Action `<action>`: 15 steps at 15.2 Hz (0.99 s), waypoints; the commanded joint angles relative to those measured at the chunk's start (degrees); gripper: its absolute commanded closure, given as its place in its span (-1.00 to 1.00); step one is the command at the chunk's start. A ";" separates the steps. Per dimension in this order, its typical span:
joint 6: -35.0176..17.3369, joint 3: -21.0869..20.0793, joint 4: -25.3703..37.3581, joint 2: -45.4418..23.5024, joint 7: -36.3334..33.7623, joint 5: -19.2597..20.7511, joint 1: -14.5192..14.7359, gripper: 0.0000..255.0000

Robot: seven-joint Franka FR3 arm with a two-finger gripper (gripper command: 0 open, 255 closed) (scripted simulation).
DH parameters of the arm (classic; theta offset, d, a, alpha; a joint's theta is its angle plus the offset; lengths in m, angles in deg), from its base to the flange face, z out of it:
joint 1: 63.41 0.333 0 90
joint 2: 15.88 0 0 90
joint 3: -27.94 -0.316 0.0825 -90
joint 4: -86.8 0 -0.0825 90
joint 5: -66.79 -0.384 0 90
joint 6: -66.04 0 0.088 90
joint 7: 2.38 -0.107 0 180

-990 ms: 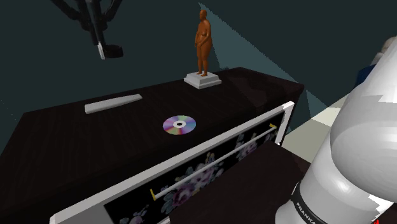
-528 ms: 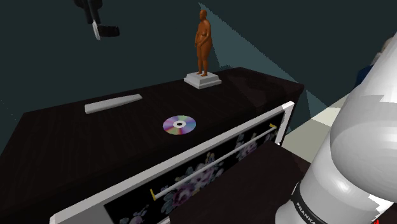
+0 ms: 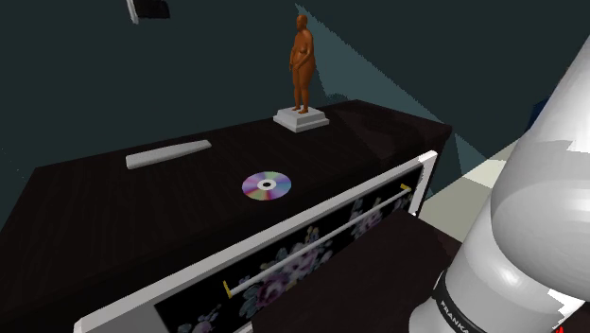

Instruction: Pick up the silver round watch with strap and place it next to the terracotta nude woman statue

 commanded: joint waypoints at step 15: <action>15.74 -1.78 25.05 -9.70 -4.73 3.05 1.94 1.00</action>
